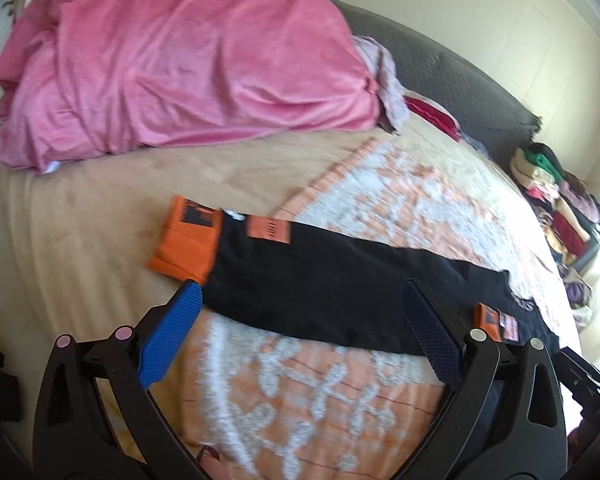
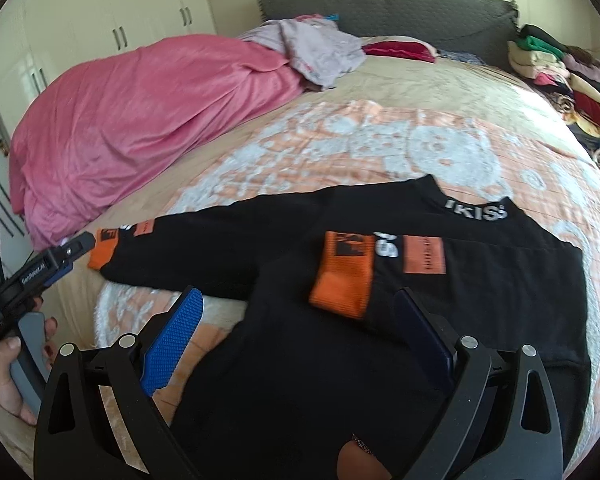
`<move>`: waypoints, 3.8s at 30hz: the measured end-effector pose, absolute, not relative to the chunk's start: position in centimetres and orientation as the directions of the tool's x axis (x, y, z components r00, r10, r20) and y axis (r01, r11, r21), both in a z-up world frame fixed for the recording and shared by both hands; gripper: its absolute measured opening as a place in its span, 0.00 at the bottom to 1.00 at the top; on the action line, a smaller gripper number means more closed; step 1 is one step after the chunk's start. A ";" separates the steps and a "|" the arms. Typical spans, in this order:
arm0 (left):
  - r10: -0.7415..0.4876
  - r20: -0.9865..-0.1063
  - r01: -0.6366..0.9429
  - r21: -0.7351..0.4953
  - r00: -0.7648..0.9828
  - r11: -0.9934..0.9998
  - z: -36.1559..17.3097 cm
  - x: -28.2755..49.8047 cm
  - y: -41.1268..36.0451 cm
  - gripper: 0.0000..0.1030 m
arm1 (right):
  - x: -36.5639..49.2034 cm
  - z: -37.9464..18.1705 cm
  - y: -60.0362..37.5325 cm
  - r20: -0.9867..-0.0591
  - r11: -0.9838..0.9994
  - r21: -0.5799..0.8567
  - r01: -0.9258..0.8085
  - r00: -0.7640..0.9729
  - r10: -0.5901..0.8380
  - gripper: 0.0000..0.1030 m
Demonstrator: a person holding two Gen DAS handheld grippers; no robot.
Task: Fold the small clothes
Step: 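Reach the left gripper to the other sleeve and grasp its orange cuff, then fold the sleeve across the shirt front and open the left gripper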
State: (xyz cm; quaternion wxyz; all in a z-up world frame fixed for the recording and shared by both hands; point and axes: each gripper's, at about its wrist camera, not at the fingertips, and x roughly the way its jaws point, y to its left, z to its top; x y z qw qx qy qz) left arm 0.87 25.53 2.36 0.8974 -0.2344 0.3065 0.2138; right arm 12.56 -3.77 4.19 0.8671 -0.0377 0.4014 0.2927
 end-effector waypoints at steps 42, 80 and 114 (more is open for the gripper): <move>0.119 -0.694 -0.589 -0.493 0.710 0.640 -2.4 4.9 34.0 0.08 | 12.6 1.3 -2.6 -0.710 0.816 0.295 -0.497 0.458 0.536 0.93; -0.348 -0.592 0.100 -0.410 0.727 0.907 4.5 13.8 6.4 0.08 | 13.3 0.2 -23.2 -0.698 0.923 0.383 -0.042 0.641 0.319 0.93; -0.383 -0.697 0.112 -0.402 0.606 0.909 0.3 17.6 7.8 0.57 | 15.0 -3.2 -17.6 -0.742 0.909 0.387 -0.155 0.533 0.407 0.74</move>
